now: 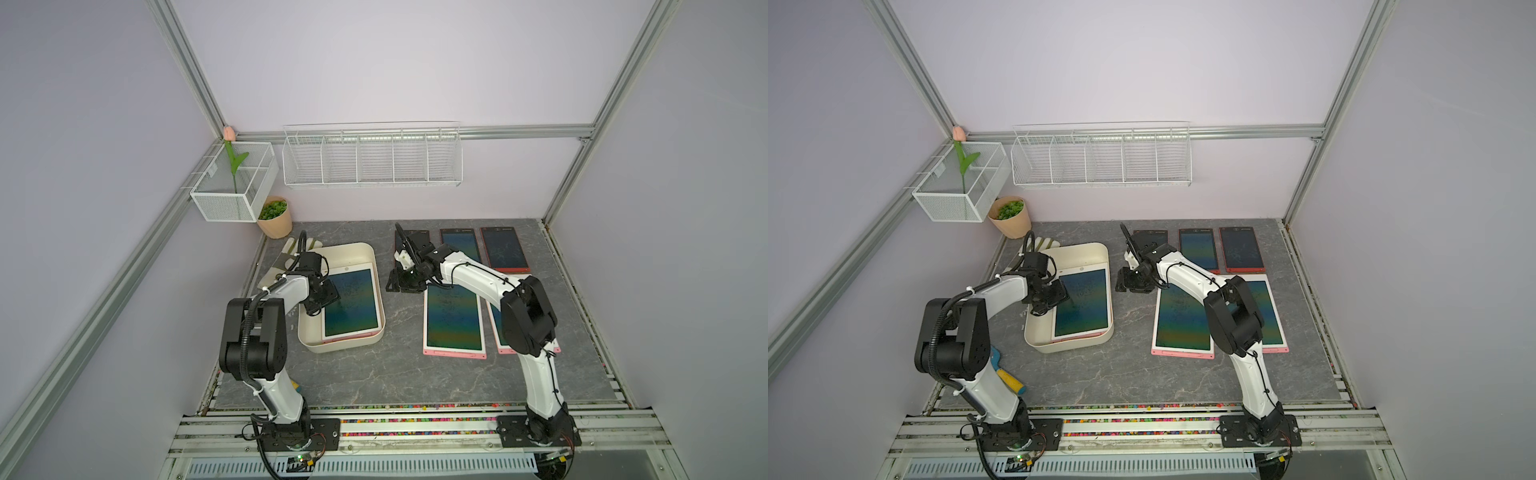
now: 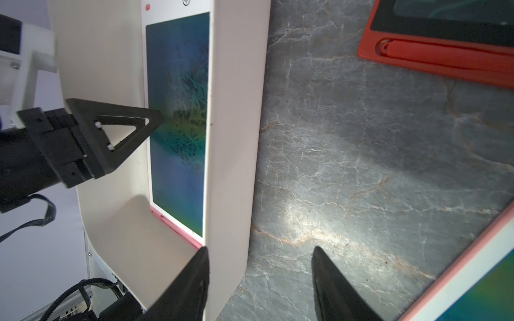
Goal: Take out the writing tablet from the storage box
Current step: Pick up the writing tablet from the storage box.
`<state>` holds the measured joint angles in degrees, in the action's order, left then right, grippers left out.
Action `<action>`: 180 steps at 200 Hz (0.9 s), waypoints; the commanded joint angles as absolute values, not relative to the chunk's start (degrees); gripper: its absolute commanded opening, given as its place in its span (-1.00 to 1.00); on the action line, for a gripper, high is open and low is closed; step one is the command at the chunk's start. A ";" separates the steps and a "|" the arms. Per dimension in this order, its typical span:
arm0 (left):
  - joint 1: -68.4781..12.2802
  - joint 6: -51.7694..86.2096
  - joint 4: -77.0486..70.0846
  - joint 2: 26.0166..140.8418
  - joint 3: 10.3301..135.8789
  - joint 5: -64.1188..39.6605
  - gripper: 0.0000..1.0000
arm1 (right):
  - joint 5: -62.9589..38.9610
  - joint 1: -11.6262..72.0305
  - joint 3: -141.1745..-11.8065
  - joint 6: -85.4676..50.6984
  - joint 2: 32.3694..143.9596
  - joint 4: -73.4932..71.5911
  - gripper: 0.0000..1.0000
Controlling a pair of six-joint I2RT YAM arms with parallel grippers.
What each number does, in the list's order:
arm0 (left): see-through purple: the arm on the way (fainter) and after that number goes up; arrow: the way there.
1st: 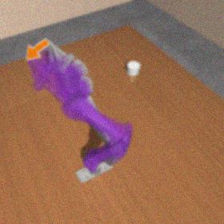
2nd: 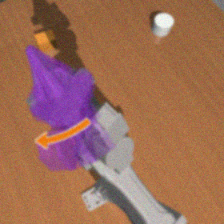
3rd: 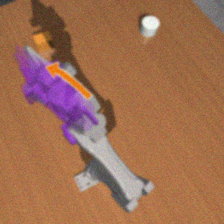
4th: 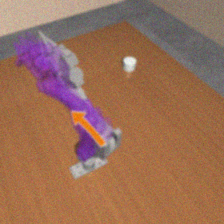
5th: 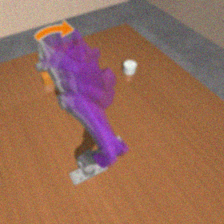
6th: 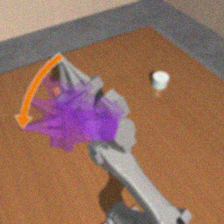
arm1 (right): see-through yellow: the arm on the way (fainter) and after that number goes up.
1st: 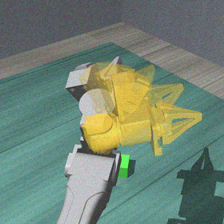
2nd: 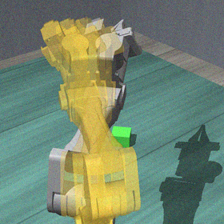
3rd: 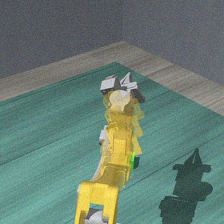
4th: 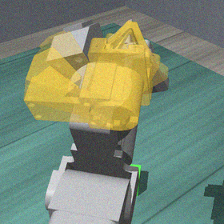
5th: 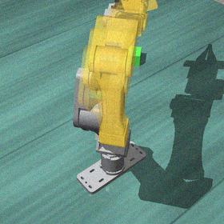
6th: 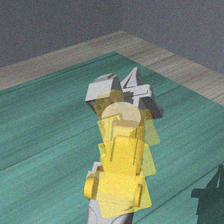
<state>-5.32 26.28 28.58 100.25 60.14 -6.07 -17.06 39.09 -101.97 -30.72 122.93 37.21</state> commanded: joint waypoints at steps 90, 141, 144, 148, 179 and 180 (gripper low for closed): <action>-5.45 26.72 33.40 97.56 59.51 -0.35 0.35 | -20.51 41.32 -106.08 -30.89 126.68 38.50 0.16; -5.41 25.97 33.78 98.31 59.59 0.01 0.37 | -20.90 41.89 -106.52 -31.64 126.70 37.87 0.16; -5.40 25.96 33.71 98.48 59.56 -0.23 0.37 | -20.99 41.99 -106.52 -31.71 126.71 37.88 0.16; -5.36 25.97 33.56 98.60 59.45 -0.57 0.37 | -21.13 42.01 -106.52 -31.73 126.74 37.73 0.16; -5.37 26.02 32.78 99.07 59.15 -1.67 0.37 | -21.46 42.46 -107.00 -32.08 127.14 37.26 0.16; -5.36 26.02 32.78 99.06 59.15 -1.62 0.37 | -21.45 42.45 -107.03 -32.08 127.20 37.31 0.16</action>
